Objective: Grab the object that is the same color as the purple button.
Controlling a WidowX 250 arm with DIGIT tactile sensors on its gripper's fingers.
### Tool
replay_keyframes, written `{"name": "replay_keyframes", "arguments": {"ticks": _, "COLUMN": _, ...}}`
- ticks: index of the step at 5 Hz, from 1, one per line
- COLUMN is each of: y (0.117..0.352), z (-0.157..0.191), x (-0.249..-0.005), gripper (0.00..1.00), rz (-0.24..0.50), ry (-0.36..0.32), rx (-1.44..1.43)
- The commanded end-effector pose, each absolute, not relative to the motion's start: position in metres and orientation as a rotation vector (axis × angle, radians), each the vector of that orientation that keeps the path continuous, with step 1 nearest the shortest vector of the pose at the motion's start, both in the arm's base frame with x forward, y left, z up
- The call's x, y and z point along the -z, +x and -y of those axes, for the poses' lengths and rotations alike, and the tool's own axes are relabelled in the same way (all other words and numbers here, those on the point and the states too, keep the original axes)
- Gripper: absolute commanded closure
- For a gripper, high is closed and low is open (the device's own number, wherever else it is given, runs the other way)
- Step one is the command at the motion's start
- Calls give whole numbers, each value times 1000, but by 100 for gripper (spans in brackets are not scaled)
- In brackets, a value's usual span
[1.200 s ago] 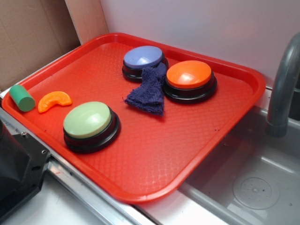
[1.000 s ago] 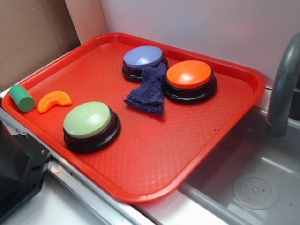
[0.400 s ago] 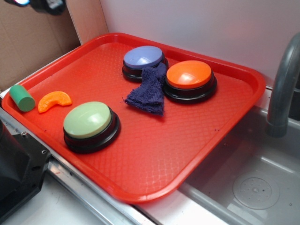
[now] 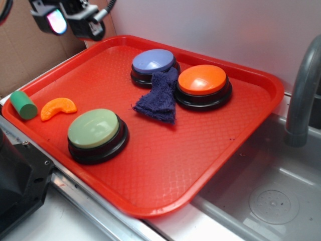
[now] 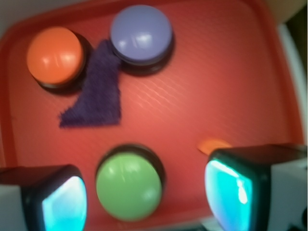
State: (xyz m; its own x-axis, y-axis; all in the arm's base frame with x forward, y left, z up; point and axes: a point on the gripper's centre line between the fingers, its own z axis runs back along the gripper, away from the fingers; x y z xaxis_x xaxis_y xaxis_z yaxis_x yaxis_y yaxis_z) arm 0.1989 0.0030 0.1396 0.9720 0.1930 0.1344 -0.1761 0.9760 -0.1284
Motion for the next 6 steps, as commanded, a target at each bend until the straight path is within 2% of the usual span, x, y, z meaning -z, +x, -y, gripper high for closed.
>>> {"name": "replay_keyframes", "arguments": {"ticks": 1, "y": 221, "z": 20, "x": -102, "gripper": 0, "rz": 105, "ry": -57, "rx": -155}}
{"name": "replay_keyframes", "arguments": {"ticks": 2, "y": 218, "z": 23, "x": -99, "gripper": 0, "rz": 28, "ry": -10, "rx": -92}}
{"name": "replay_keyframes", "arguments": {"ticks": 4, "y": 218, "z": 23, "x": -99, "gripper": 0, "rz": 28, "ry": -10, "rx": -92}}
{"name": "replay_keyframes", "arguments": {"ticks": 5, "y": 232, "z": 43, "x": -70, "gripper": 0, "rz": 193, "ry": -54, "rx": -73}}
{"name": "replay_keyframes", "arguments": {"ticks": 6, "y": 236, "z": 58, "x": -50, "gripper": 0, "rz": 187, "ry": -50, "rx": -62}}
